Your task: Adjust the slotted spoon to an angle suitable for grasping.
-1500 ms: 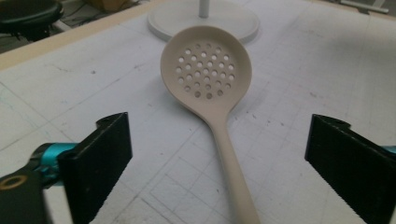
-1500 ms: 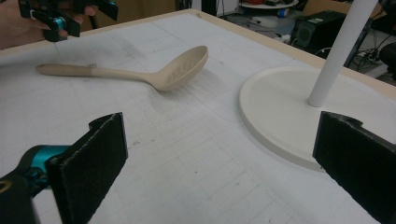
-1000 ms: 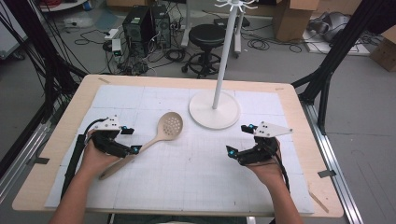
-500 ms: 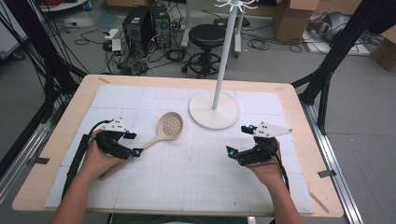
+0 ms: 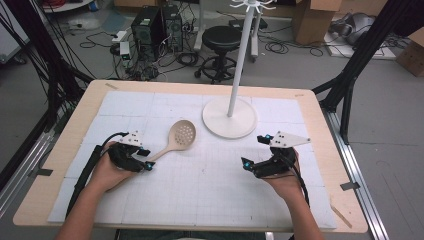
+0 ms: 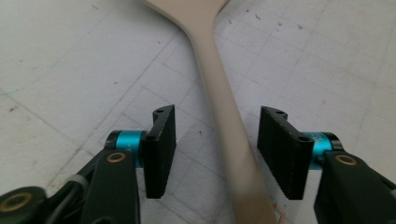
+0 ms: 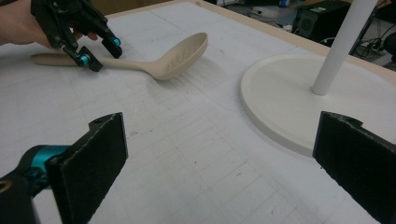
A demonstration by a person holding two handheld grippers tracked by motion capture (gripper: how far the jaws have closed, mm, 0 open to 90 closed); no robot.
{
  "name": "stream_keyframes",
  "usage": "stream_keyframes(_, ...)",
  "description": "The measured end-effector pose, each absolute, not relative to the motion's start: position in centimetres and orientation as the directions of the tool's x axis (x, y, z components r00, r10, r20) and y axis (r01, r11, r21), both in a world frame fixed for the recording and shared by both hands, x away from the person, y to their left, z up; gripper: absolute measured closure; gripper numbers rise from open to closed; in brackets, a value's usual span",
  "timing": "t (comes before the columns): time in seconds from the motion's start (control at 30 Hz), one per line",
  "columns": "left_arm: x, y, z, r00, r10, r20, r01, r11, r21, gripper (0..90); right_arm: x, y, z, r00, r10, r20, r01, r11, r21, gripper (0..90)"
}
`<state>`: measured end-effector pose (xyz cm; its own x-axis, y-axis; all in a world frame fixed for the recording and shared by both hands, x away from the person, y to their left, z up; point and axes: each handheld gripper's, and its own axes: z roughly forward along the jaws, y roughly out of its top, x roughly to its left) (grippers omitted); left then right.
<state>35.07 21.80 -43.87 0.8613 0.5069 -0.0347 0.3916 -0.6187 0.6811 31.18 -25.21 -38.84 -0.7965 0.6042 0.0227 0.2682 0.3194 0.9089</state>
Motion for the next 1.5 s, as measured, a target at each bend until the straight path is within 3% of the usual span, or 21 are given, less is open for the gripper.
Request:
stream_keyframes(0.1,34.9,21.7,-43.8,0.870,0.492,-0.019,0.373,-0.634,0.678,53.5,31.2,-25.2,-38.9,-0.797,0.603,0.024,0.271,0.321,0.907,1.4)
stream_keyframes(0.13,34.9,21.7,-43.7,0.877,0.480,-0.018,0.364,-0.639,0.678,61.5,31.1,-25.0,-39.0,-0.796,0.605,0.024,0.277,0.329,0.903,1.4)
stream_keyframes(0.23,34.8,21.6,-43.6,0.887,0.461,-0.019,0.353,-0.652,0.671,68.3,31.2,-25.0,-39.0,-0.798,0.603,0.019,0.273,0.333,0.903,1.4)
stream_keyframes(0.4,34.6,21.3,-43.5,0.885,0.466,-0.001,0.349,-0.661,0.665,69.1,31.2,-24.9,-39.1,-0.800,0.600,0.017,0.273,0.338,0.901,1.4)
stream_keyframes(0.67,34.1,20.2,-43.1,0.933,0.358,0.027,0.260,-0.727,0.635,76.8,31.2,-24.8,-39.1,-0.801,0.598,0.020,0.277,0.341,0.898,1.4)
stream_keyframes(0.93,33.5,18.4,-43.0,0.963,0.269,0.026,0.196,-0.760,0.620,76.8,31.2,-24.7,-39.2,-0.806,0.591,0.019,0.272,0.342,0.899,1.5)
stream_keyframes(1.33,33.3,17.3,-43.0,0.968,0.248,0.027,0.177,-0.759,0.627,76.1,31.2,-24.6,-39.2,-0.807,0.590,0.021,0.276,0.345,0.897,1.5)
stream_keyframes(1.37,33.4,17.4,-43.1,0.966,0.259,0.015,0.190,-0.745,0.640,73.8,31.2,-24.6,-39.2,-0.808,0.589,0.022,0.276,0.345,0.897,1.5)
stream_keyframes(1.43,33.5,17.7,-42.9,0.963,0.270,0.011,0.200,-0.740,0.642,60.9,31.2,-24.6,-39.2,-0.807,0.589,0.025,0.279,0.344,0.897,1.5)
stream_keyframes(1.5,33.5,18.3,-42.7,0.959,0.283,-0.003,0.218,-0.730,0.648,57.3,31.2,-24.6,-39.2,-0.808,0.588,0.025,0.278,0.344,0.897,1.4)
